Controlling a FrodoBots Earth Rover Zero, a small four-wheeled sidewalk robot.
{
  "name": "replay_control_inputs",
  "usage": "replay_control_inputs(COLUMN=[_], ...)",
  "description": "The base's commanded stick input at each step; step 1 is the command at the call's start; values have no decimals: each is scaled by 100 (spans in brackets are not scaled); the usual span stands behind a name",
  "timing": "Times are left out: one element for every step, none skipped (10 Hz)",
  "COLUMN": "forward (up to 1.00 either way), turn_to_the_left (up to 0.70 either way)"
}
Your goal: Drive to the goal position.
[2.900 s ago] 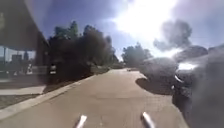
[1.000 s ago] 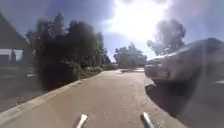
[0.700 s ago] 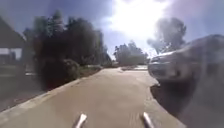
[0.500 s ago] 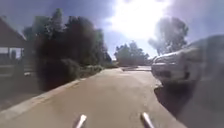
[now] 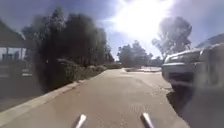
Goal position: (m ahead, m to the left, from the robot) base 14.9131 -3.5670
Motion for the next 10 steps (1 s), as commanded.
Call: replay_control_inputs(forward=[100, 100, 100, 100, 100, 100, 100, 100, 100, 100], turn_to_the_left=[0, 0, 0, 0, 0, 0, 0, 0, 0, 0])
